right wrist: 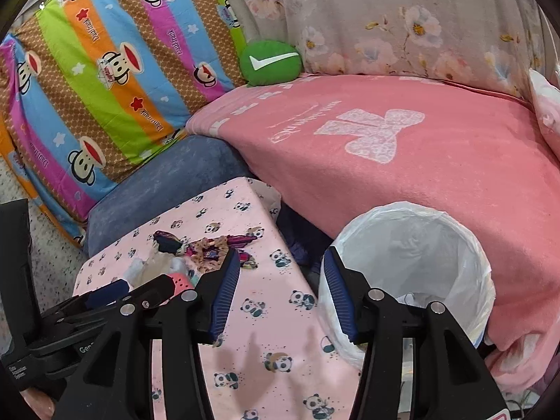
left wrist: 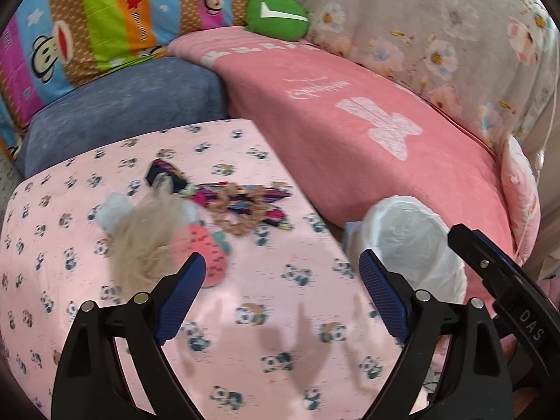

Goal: Collect trash
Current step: 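Move both grippers back from the bin to the table pile, then grasp the cream mesh bag with the left gripper while the right grasps the brown scrunchie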

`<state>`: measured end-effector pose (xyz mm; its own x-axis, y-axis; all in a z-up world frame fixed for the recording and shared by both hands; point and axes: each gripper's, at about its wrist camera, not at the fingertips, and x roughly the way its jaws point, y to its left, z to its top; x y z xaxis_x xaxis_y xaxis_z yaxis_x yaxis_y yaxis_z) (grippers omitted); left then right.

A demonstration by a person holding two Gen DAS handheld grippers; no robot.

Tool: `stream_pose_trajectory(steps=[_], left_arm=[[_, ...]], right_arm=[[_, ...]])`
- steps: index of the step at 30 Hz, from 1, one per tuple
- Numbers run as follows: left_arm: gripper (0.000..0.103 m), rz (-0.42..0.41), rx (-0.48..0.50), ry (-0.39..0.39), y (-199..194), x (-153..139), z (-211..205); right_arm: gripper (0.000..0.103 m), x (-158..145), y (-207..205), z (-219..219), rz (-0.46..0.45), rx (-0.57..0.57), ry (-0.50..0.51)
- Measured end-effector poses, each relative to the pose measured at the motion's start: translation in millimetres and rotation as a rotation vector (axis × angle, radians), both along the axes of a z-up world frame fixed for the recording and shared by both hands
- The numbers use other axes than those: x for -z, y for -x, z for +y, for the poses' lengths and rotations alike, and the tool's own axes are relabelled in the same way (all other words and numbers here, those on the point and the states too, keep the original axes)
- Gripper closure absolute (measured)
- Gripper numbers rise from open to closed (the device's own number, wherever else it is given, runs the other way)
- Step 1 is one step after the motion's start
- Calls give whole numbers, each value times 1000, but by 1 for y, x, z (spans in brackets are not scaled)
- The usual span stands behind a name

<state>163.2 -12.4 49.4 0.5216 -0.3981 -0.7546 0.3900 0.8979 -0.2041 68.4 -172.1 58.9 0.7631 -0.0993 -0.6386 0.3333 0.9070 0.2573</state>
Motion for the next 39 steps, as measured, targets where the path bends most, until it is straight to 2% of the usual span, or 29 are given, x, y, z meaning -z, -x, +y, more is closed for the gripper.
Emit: stream_pose_trajectory(steps=[14, 26, 29, 32, 34, 35, 37, 39], left_arm=[[17, 76, -166, -20, -40, 36, 92], [15, 200, -194, -18, -74, 94, 116], [27, 228, -180, 4, -83, 104, 116], [43, 260, -168, 35, -90, 111, 117], [61, 273, -162, 43, -92, 114, 119], [66, 281, -157, 46, -93, 115, 120], [88, 292, -153, 49, -94, 117, 122], [93, 293, -151, 55, -93, 117, 124]], right_arm=[[47, 18, -45, 63, 54, -106, 12], [47, 58, -87, 96, 140, -153, 5], [47, 67, -98, 100, 155, -157, -4], [47, 79, -111, 102, 169, -155, -11], [47, 87, -121, 103, 180, -153, -11], [47, 91, -126, 104, 185, -153, -11], [48, 98, -136, 104, 198, -152, -9], [51, 105, -147, 103, 208, -145, -1]])
